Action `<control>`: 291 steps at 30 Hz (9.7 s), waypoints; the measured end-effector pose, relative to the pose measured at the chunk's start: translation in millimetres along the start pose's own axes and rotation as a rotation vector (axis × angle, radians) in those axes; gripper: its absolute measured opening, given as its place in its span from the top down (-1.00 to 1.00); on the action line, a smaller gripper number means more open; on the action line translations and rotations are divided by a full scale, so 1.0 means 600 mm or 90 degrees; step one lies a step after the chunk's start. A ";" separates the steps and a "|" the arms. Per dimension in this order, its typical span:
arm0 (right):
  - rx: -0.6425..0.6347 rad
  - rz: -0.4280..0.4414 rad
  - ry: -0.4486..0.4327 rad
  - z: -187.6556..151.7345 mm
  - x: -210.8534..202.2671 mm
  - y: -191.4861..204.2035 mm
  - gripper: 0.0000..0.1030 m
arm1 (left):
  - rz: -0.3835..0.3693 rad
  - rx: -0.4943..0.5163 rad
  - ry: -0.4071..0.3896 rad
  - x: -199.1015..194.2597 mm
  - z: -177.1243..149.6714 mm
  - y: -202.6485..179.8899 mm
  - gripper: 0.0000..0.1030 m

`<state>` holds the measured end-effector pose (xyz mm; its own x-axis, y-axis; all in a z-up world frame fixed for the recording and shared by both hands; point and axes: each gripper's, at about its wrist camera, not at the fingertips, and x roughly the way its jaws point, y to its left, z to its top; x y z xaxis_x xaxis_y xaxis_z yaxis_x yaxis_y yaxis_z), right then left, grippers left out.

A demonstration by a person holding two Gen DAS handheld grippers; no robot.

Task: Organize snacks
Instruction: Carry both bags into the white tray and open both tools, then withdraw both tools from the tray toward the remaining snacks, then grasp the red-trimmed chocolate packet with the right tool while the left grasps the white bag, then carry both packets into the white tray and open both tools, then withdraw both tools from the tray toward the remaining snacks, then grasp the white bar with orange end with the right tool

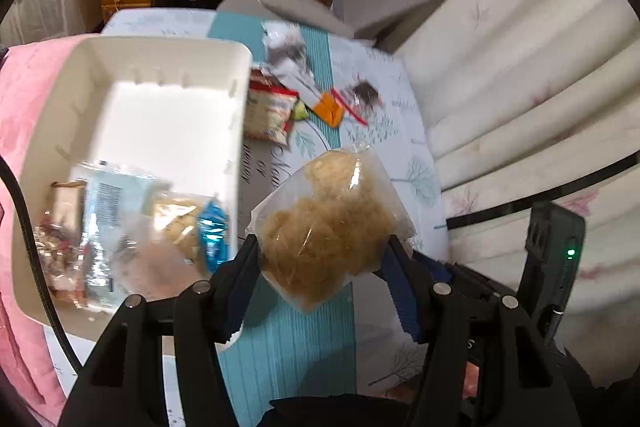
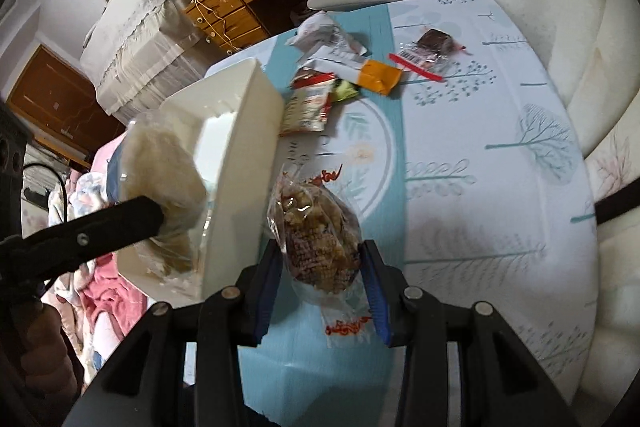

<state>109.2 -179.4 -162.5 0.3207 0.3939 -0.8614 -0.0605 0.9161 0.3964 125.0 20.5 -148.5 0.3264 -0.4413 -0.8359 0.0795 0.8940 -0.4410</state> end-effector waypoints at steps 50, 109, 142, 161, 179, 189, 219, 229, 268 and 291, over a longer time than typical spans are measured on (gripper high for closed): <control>0.024 0.017 -0.108 -0.101 0.073 0.331 -0.14 | 0.050 -0.020 -0.015 -0.146 -0.009 0.333 -0.65; 0.225 -0.105 -0.158 0.266 0.053 -0.144 -0.32 | 0.221 -0.004 0.077 0.122 0.356 -0.021 -0.68; 0.213 -0.236 -0.138 0.325 0.240 -0.206 -0.22 | 0.261 -0.033 0.130 0.430 0.448 0.008 -0.70; 0.175 -0.199 -0.112 0.311 0.224 -0.212 0.28 | 0.222 -0.032 0.124 0.425 0.439 0.029 -0.14; 0.178 -0.174 -0.043 0.208 0.150 -0.179 0.29 | 0.133 -0.021 0.102 0.258 0.378 -0.037 -0.14; 0.133 -0.130 -0.054 0.153 0.088 -0.100 0.29 | 0.109 -0.007 0.089 0.148 0.273 -0.031 -0.15; -0.012 -0.021 -0.184 0.034 -0.014 0.175 0.28 | 0.071 0.027 -0.054 -0.118 0.113 0.142 -0.18; -0.039 -0.017 -0.199 0.002 -0.006 0.255 0.28 | 0.109 0.057 -0.067 -0.150 0.073 0.192 -0.19; 0.023 -0.104 -0.170 -0.023 -0.014 0.181 -0.18 | 0.116 0.072 -0.143 -0.129 0.011 0.118 -0.76; 0.094 -0.010 -0.057 0.179 -0.033 -0.107 -0.18 | 0.250 0.133 -0.209 0.096 0.076 -0.150 -0.75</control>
<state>208.4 -254.2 -137.0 0.4032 0.3651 -0.8392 0.0824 0.8988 0.4306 179.6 -81.9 -142.2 0.6433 -0.0539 -0.7637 0.0663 0.9977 -0.0146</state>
